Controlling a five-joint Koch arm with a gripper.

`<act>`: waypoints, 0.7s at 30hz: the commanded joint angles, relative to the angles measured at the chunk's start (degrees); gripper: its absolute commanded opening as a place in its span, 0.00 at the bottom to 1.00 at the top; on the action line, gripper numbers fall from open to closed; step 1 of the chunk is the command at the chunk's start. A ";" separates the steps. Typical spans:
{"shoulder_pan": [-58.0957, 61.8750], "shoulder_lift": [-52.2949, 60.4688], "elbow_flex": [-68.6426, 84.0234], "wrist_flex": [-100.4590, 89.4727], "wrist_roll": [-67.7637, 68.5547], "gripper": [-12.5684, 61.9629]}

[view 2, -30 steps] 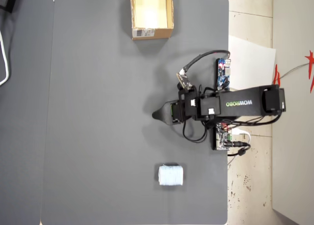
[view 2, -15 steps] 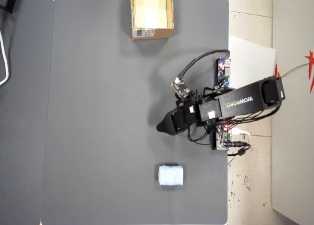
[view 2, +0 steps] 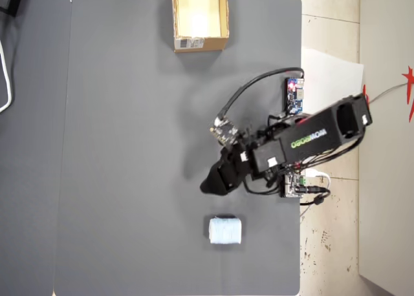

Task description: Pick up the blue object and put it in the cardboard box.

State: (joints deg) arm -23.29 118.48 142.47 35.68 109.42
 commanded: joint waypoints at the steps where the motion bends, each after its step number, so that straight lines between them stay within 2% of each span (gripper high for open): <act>1: -1.23 -0.70 -5.54 -0.26 6.59 0.62; 11: -13.01 -3.60 -14.41 8.96 13.36 0.62; 21: -24.35 -5.36 -14.59 10.46 15.12 0.62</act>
State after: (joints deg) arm -45.88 113.12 132.89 46.05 117.42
